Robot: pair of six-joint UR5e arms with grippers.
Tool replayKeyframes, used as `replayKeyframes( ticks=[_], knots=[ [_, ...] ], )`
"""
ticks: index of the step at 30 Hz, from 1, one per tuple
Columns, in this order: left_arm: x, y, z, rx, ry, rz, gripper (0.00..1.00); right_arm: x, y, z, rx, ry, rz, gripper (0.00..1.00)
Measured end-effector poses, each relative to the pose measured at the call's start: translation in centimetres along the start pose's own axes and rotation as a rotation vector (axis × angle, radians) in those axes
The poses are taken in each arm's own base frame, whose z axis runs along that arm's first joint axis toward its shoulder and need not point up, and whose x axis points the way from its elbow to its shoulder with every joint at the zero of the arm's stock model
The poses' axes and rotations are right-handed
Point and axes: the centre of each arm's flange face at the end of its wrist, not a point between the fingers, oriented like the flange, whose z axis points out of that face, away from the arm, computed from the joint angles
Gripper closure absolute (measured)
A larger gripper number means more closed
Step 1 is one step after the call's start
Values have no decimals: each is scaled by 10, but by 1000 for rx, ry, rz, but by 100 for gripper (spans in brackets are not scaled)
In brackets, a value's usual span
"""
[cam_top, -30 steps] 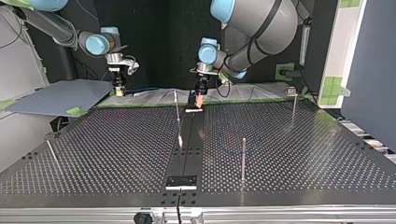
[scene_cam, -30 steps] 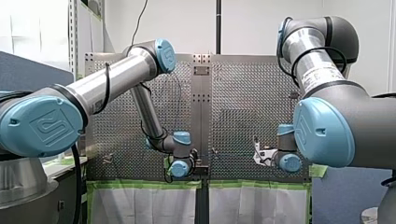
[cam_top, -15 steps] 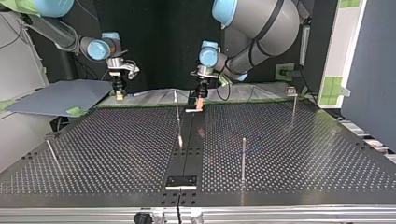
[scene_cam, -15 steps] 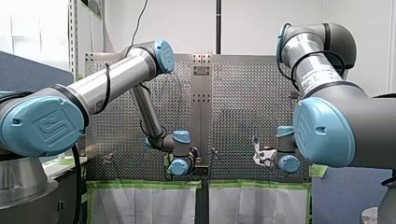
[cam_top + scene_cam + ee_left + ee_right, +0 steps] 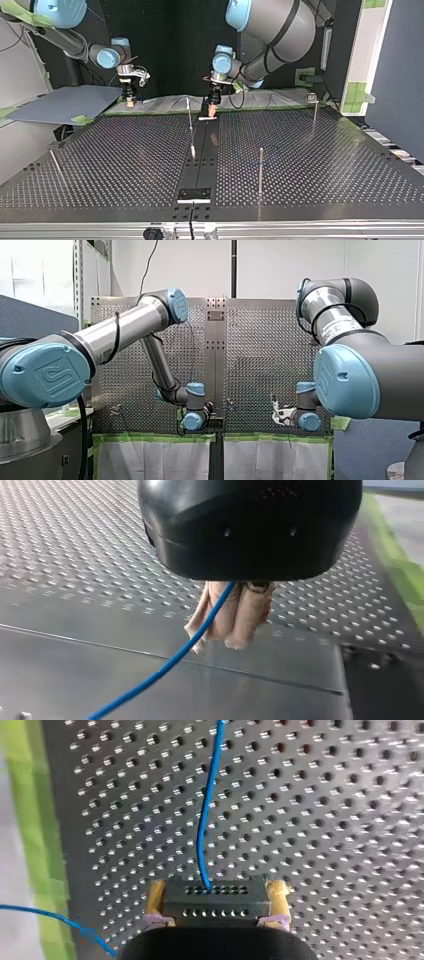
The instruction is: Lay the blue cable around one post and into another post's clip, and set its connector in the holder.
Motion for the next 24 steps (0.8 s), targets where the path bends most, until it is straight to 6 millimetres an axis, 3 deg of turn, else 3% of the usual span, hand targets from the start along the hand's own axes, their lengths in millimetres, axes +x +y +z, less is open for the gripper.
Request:
replayKeyframes(
  ticks=[10,24],
  knots=[
    [-7,-2,20,-4,-7,-21,100,-2,13,6,-19,-13,1,81],
    [-15,6,34,-3,-18,-54,100,14,31,28,-46,1,5,81]
  ],
)
